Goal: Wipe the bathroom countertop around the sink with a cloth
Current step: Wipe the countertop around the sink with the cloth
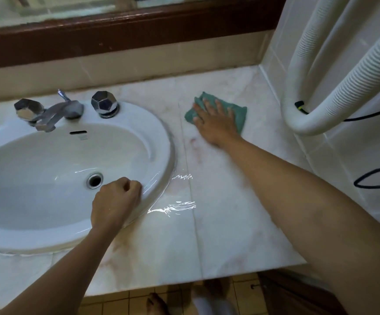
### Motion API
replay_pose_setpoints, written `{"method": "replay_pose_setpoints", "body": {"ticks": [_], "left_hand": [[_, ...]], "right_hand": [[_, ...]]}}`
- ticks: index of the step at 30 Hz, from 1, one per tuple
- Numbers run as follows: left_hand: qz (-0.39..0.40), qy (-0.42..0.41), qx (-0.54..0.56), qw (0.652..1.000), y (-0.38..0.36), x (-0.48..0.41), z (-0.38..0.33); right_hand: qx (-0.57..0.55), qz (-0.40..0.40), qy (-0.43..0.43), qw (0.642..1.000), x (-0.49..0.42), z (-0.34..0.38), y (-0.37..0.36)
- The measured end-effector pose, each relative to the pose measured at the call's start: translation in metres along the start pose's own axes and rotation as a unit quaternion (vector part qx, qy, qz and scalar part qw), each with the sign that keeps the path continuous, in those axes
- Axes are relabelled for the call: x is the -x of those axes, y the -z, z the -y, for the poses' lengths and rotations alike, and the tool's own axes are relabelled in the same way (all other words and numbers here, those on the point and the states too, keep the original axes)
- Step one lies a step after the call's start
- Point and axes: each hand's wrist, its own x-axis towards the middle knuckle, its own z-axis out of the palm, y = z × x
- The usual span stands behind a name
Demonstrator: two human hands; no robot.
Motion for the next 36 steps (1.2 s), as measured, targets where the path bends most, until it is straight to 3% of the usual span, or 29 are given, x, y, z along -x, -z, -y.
{"method": "replay_pose_setpoints", "body": {"ticks": [4, 8, 11, 14, 18, 22, 24, 30, 33, 36], "left_hand": [[0.005, -0.002, 0.003, 1.000, 0.000, -0.001, 0.000], [0.014, 0.001, 0.000, 1.000, 0.002, 0.001, -0.004], [0.013, 0.010, -0.005, 1.000, 0.003, 0.002, -0.007], [0.012, 0.000, -0.006, 1.000, 0.004, 0.003, -0.008], [0.017, -0.008, -0.007, 1.000, 0.005, 0.002, -0.007], [0.013, -0.010, 0.006, 1.000, 0.005, 0.003, -0.003], [0.014, -0.008, 0.012, 1.000, 0.006, 0.003, -0.003], [0.008, 0.014, -0.005, 1.000, 0.004, 0.004, -0.009], [0.006, 0.017, 0.002, 1.000, 0.006, 0.005, -0.012], [-0.018, 0.026, 0.059, 0.998, 0.007, 0.008, -0.010]], "right_hand": [[-0.060, -0.059, -0.165, 0.983, 0.028, -0.061, 0.009], [-0.038, -0.143, -0.247, 0.958, 0.137, -0.088, -0.009], [-0.043, -0.111, -0.292, 0.949, 0.218, -0.057, -0.033], [-0.014, -0.066, -0.236, 0.970, 0.248, 0.001, -0.059], [-0.025, -0.036, -0.060, 0.997, 0.241, 0.085, -0.079], [-0.015, -0.005, 0.079, 0.997, 0.264, 0.085, -0.081], [0.003, -0.009, 0.063, 0.998, 0.280, 0.044, -0.077], [0.022, -0.027, -0.198, 0.980, 0.227, -0.083, -0.029], [-0.012, -0.051, -0.212, 0.976, 0.170, -0.064, -0.020], [-0.024, -0.052, -0.152, 0.987, 0.140, -0.013, -0.029]]}}
